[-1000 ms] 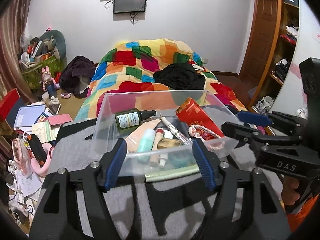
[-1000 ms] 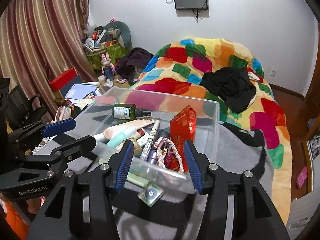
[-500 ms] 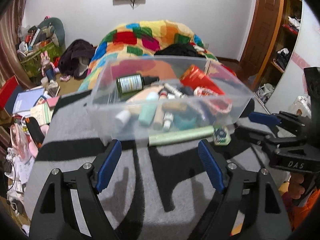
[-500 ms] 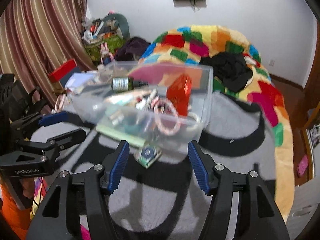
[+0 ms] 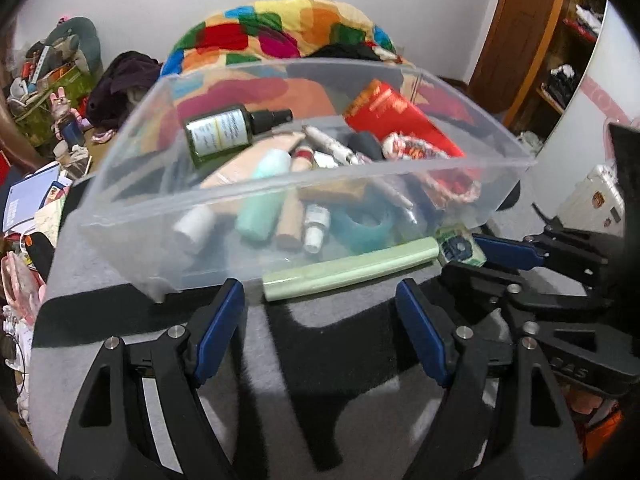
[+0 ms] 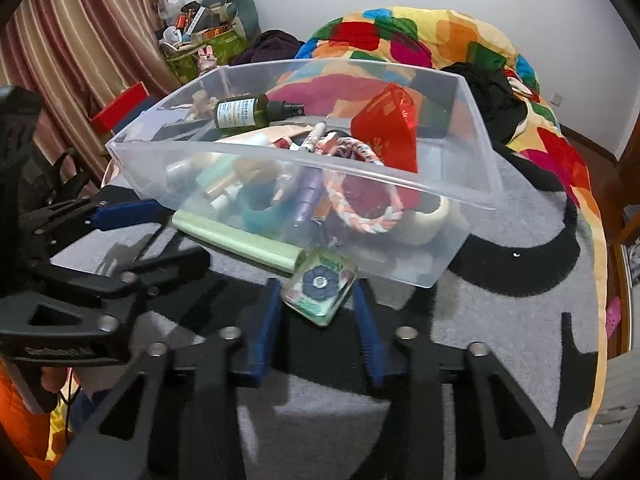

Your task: Organize objects

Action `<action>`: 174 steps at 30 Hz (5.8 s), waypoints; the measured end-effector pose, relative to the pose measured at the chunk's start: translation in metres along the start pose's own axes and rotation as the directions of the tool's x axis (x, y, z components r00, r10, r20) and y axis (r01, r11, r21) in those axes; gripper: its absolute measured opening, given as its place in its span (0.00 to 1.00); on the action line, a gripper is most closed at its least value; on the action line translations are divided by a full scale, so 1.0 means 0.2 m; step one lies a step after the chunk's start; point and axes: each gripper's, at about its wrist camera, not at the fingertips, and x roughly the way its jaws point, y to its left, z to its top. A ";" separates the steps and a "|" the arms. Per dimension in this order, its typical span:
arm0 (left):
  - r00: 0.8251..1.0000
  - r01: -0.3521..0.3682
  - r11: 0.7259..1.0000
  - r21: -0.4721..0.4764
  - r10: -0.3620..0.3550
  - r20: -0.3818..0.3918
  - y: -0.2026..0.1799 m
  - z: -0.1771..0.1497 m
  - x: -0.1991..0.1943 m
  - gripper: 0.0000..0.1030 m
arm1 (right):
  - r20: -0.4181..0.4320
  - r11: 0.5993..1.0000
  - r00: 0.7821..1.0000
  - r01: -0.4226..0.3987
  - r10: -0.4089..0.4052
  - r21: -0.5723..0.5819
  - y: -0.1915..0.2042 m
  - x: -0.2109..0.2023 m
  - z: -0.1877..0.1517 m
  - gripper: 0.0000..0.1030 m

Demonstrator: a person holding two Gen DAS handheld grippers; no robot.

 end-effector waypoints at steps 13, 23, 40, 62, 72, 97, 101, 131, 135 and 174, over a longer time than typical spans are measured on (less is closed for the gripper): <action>0.995 0.098 0.995 0.015 -0.098 0.001 -0.02 -0.08 -0.08 0.70 | 0.018 0.999 1.000 -0.015 0.016 -0.050 0.03 -0.03 -0.03 0.27; 0.992 0.120 0.983 0.141 -0.126 0.028 -0.13 -0.24 -0.28 0.65 | 0.015 0.997 0.999 -0.032 0.033 -0.076 0.01 -0.13 -0.15 0.22; 0.998 0.066 0.984 0.168 -0.062 -0.028 -0.13 -0.03 -0.01 0.38 | 0.014 0.998 1.000 -0.005 0.006 -0.055 -0.01 -0.12 -0.15 0.35; 0.991 0.055 0.993 0.103 -0.066 0.113 -0.14 -0.25 -0.27 0.14 | 0.115 0.998 0.993 0.006 0.002 -0.066 0.07 -0.26 -0.13 0.22; 0.966 0.066 0.996 0.066 -0.080 0.245 -0.09 -0.16 -0.49 0.14 | 0.196 0.997 0.980 0.001 0.014 -0.075 0.13 -0.38 -0.03 0.22; 0.973 0.109 0.991 -0.083 -0.089 0.215 0.16 0.20 -0.25 0.14 | 0.141 1.000 0.990 0.029 -0.029 0.003 0.07 -0.08 0.33 0.22; 0.976 0.103 0.991 -0.089 -0.083 0.203 0.17 0.22 -0.22 0.14 | 0.117 1.000 0.993 0.008 -0.010 0.017 0.06 -0.04 0.36 0.22; 0.917 0.001 0.999 -0.053 0.020 0.399 0.06 0.00 -0.55 0.65 | 0.279 0.999 0.960 -0.008 0.017 -0.032 0.12 -0.44 0.17 0.47; 0.914 -0.008 0.999 -0.052 0.028 0.404 0.05 -0.04 -0.56 0.75 | 0.305 0.999 0.952 0.006 0.005 -0.034 0.13 -0.48 0.12 0.59; 0.929 0.009 0.997 -0.073 0.019 0.369 0.02 -0.13 -0.47 0.87 | 0.279 1.000 0.960 -0.010 0.006 0.011 0.10 -0.41 0.02 0.71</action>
